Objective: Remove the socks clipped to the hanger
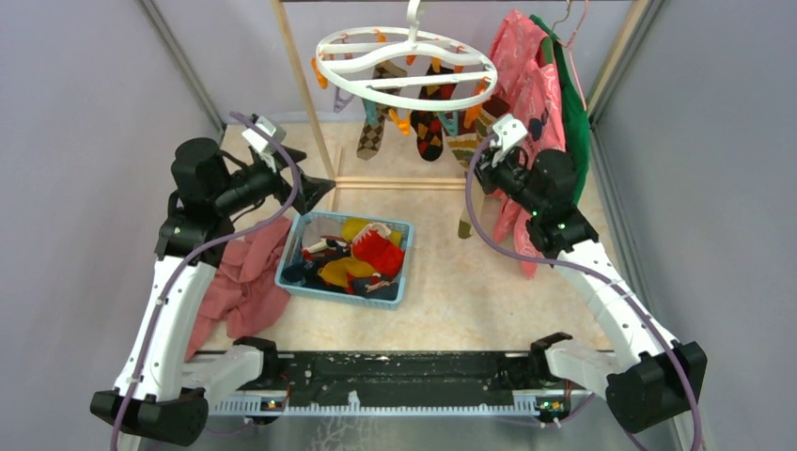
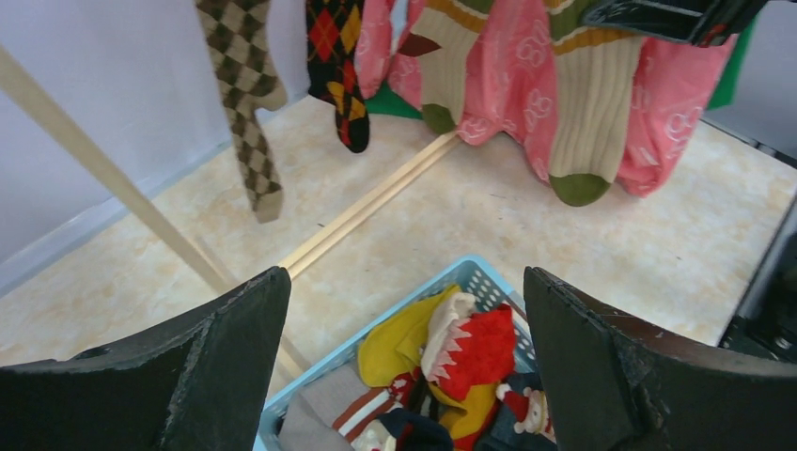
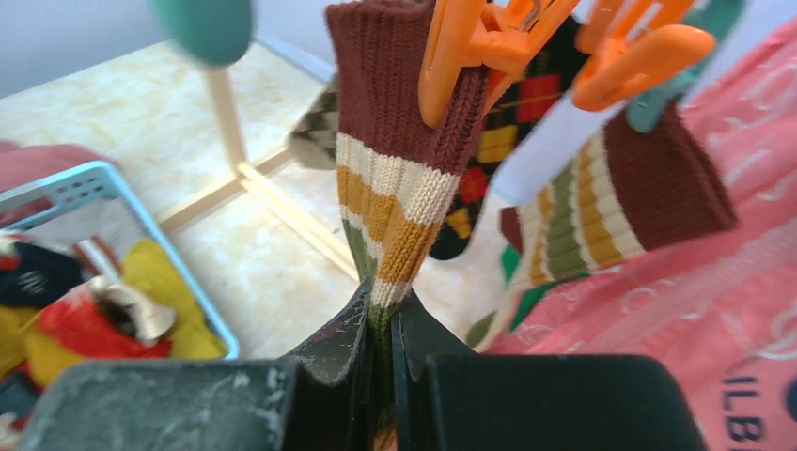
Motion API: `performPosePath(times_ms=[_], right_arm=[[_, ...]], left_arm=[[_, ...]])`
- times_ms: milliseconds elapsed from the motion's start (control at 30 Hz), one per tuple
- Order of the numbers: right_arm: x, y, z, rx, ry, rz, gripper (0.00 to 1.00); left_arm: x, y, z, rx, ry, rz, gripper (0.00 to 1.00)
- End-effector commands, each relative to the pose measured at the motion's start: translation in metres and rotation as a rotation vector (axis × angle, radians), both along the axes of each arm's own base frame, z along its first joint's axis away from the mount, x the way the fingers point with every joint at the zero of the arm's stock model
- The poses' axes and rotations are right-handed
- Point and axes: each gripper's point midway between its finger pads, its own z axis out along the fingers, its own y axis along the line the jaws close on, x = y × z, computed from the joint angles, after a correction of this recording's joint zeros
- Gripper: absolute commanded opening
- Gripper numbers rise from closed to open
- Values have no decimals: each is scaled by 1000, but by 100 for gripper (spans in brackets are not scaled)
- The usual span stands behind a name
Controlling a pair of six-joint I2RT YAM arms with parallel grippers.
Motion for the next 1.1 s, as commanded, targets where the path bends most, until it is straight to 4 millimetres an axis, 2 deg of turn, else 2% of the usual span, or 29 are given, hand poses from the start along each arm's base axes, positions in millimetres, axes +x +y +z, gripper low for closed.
performPosePath(times_ms=[0,133,367,633,733,900,1067], right_arm=[[-35,28,24,34,-24,229,5],[-53,46,27,69,1,372,6],[-69,71,37,105,19,522,7],[-82,98,44,123,44,629,7],[-90,109,48,144,63,683,8],[-100,116,56,212,96,754,7],[-110,118,59,249,114,802,6]], left_arm=[[-20,-15,5,-16,-10,-132,99],[-23,-23,1,-36,5,-188,99],[-26,-45,0,-90,16,-306,94],[-22,-91,15,-118,1,-370,90],[-14,-103,16,-140,23,-366,90],[-13,-127,11,-132,-2,-438,93],[-17,-145,-5,-120,-23,-523,92]])
